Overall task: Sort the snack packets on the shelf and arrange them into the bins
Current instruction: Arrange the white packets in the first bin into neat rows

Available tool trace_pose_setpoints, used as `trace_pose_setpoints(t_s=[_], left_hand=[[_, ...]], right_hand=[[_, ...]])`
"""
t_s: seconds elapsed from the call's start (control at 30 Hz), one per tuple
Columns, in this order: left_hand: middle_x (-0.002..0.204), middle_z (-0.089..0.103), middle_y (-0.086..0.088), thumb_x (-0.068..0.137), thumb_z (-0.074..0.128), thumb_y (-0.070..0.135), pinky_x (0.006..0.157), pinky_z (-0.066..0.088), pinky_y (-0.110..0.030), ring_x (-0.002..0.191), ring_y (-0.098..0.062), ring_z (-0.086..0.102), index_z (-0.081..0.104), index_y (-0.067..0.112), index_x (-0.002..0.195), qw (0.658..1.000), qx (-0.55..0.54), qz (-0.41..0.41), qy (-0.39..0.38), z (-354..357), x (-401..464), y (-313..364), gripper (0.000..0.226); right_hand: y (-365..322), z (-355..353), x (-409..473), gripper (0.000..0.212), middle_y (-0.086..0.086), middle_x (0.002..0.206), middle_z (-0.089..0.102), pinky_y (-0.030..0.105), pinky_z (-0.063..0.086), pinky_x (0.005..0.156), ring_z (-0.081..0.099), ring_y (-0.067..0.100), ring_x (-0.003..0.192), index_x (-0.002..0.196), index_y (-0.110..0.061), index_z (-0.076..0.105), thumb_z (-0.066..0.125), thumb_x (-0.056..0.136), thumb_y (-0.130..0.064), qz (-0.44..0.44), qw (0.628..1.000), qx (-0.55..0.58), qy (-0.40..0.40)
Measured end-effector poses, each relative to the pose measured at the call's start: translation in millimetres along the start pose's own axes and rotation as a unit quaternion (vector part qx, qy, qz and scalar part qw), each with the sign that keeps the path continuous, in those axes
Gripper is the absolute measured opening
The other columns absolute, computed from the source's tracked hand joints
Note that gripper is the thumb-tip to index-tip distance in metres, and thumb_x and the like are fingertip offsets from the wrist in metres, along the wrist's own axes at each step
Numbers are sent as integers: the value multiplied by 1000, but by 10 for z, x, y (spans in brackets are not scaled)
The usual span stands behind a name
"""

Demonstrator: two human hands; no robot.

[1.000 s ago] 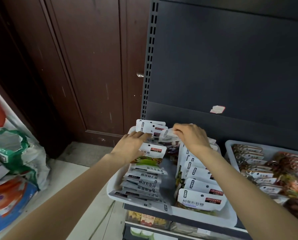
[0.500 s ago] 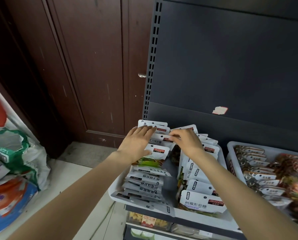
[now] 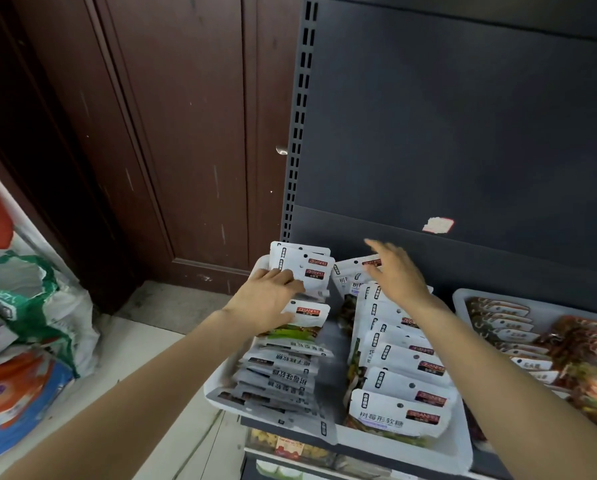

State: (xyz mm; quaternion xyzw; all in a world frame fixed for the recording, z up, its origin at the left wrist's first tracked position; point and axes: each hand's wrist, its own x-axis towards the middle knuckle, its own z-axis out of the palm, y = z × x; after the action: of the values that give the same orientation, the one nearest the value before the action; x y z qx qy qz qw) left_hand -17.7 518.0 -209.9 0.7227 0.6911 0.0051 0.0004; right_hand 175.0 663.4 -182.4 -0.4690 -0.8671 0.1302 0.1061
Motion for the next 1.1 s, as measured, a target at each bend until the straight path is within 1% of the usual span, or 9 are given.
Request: trace_pose_setpoints(t_s=[0.2,0.37,0.57,0.7,0.77,0.83,0.93,1.03,1.1], left_hand=[[140,42,2,95,53,29,107,36,-34,131,-18,39,42,27,138,998,-48,0,-52,-60,-96,-29,44],[135,54,3,95,54,26,100,44,-37,118,-21,54,44,29,135,996,-57,-23,-66,-80,-144,-5,41],[137,52,0,93,57,25,102,41,-36,120,-21,53,40,28,137,995,-63,-29,-72,-163,-134,5,47],[139,46,-3,91,60,29,105,36,-38,127,-22,45,33,24,141,995,-63,-34,-66,-186,-106,-39,57],[141,44,-3,89,61,33,106,33,-39,130,-21,41,30,24,143,995,-64,-33,-67,-161,-84,-62,63],[143,42,-1,86,61,41,108,30,-39,131,-20,38,29,26,143,994,-75,-36,-72,-125,-77,-67,67],[145,39,3,83,56,59,110,27,-38,133,-17,34,32,28,142,993,-106,-39,-29,-92,-55,-65,71],[155,21,6,81,47,72,115,18,-38,142,-16,19,23,28,147,987,-143,-77,5,-106,85,-73,83],[159,7,5,78,47,75,118,9,-39,146,-18,7,11,26,151,986,-127,-99,-36,-131,209,-81,94]], right_hand=[[-41,30,-13,17,3,98,68,36,49,76,62,25,93,98,-16,73,57,93,-13,-14,998,47,41],[-109,-222,-27,18,2,100,71,32,52,80,65,17,91,105,-13,72,60,92,-14,-103,984,115,87],[-159,-118,11,20,9,102,71,23,46,85,65,20,97,106,-4,71,58,91,-6,-91,976,180,88],[-191,-160,68,20,9,103,71,15,41,81,64,18,97,106,-4,71,58,91,-5,-73,966,221,113],[-230,-153,112,20,8,104,70,19,44,83,64,20,98,106,-6,71,57,91,-6,-66,967,217,120],[-268,-104,139,20,4,104,71,29,49,81,64,21,98,104,-11,72,56,92,-9,-49,979,168,102],[-297,-32,127,17,-3,100,71,28,46,71,63,20,97,99,-21,71,55,93,-16,-12,996,66,56],[-279,-41,88,15,-3,97,71,28,44,68,63,22,96,97,-24,70,56,93,-20,9,995,64,70],[-257,-46,73,13,-1,97,72,28,43,68,63,23,95,97,-21,70,58,92,-18,18,995,68,70]])
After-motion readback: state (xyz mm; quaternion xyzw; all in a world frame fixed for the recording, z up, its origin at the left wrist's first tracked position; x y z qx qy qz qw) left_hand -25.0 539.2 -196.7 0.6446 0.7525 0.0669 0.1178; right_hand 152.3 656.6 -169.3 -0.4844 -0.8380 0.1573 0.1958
